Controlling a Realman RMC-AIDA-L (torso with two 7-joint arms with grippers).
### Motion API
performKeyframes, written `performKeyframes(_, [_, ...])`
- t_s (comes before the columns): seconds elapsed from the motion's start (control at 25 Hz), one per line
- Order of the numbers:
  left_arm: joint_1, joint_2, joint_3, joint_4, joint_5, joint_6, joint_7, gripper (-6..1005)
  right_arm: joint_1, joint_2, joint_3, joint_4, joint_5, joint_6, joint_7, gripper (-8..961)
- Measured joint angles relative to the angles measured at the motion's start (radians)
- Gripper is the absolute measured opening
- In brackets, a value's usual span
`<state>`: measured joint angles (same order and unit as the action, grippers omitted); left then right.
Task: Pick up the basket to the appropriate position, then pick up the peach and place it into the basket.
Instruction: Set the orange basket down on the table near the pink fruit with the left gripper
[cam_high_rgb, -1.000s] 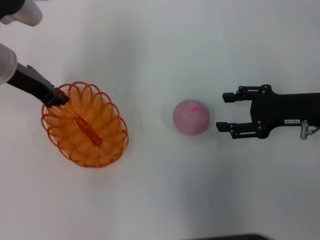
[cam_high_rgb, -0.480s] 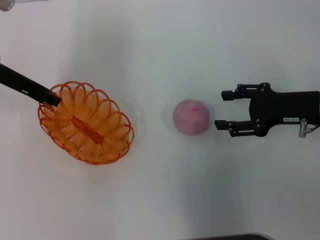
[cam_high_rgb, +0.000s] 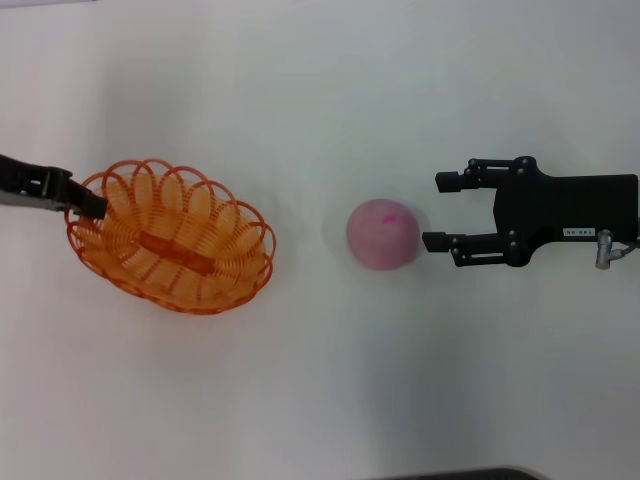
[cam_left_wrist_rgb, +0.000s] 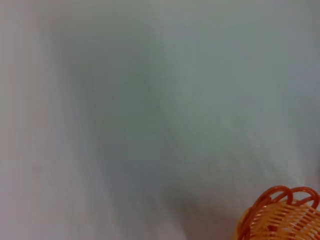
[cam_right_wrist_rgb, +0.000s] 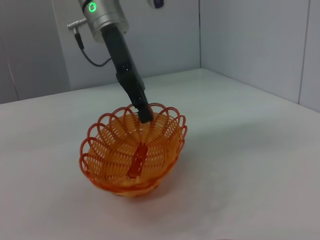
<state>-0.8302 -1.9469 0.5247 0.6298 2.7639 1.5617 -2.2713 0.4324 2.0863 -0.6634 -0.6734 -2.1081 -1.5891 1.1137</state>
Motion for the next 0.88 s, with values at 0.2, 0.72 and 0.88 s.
performKeyframes(0.2, [0.035,0.002,-0.047,-0.004,-0.021,0.046,-0.028,62,0.0,0.0,-0.003,0.0,0.0,0.0,0.0,797])
performKeyframes(0.72, [0.181,-0.119,-0.104,0.189,-0.116,0.045,-0.097,63,-0.01,0.0,0.002,0.002,0.001,-0.002,0.0,797])
performKeyframes(0.88, [0.215,-0.163,-0.106,0.261,-0.122,0.063,-0.098,62,-0.011,0.0,0.002,0.002,0.0,-0.002,0.0,797])
